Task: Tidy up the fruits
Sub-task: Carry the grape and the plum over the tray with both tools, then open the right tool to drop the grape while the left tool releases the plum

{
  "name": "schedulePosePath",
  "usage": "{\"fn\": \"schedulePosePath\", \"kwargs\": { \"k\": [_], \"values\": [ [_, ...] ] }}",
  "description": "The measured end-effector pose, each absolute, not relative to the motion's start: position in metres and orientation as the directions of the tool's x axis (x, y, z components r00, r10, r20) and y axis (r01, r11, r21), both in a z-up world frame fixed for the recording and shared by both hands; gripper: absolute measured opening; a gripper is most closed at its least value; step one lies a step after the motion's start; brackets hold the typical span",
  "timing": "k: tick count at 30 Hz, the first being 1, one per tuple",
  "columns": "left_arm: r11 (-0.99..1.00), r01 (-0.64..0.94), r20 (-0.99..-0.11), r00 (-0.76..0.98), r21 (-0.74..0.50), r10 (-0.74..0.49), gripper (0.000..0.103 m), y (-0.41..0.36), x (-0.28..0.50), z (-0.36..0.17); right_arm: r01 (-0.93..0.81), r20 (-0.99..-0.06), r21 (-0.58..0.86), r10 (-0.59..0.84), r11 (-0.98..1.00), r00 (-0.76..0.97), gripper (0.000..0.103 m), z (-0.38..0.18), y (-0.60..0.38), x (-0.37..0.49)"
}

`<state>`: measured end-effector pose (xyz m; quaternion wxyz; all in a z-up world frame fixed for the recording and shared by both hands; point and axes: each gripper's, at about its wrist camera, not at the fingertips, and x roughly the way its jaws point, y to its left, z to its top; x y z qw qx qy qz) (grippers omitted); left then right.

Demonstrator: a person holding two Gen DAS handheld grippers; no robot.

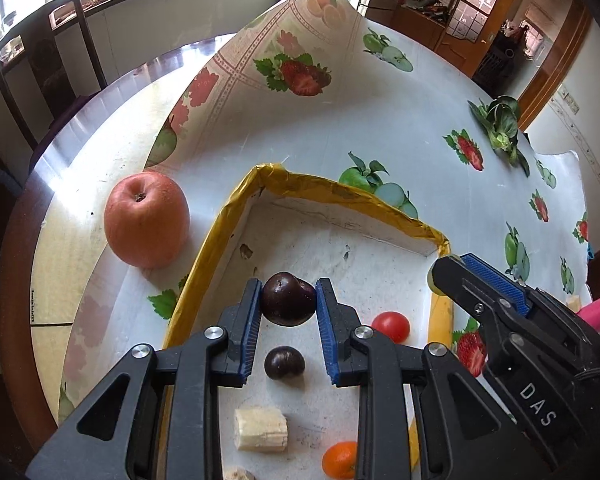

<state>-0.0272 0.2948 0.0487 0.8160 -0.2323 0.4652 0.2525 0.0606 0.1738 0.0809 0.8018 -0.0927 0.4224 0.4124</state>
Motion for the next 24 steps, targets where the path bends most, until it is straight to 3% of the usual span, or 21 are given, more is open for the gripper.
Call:
{"fn": "schedulePosePath", "kwargs": {
  "k": [9, 17, 24],
  "values": [
    [0.758, -0.640, -0.908, 0.382, -0.126, 0.171, 0.024, 0.301, -0.014, 0.013, -0.736, -0.822, 0.183, 0.512, 0.651, 0.249, 0.025, 0.022, 0.204, 0.092],
    [0.754, -0.645, -0.916, 0.367, -0.123, 0.164, 0.028, 0.301, -0.014, 0.002, -0.756, -0.830, 0.161, 0.501, 0.635, 0.244, 0.028, 0.011, 0.211, 0.094],
    [0.741, -0.659, -0.908, 0.379, -0.130, 0.178, 0.046, 0.300, -0.023, 0.013, -0.750, -0.818, 0.186, 0.523, 0.635, 0.240, 0.039, 0.022, 0.202, 0.095]
  ]
}}
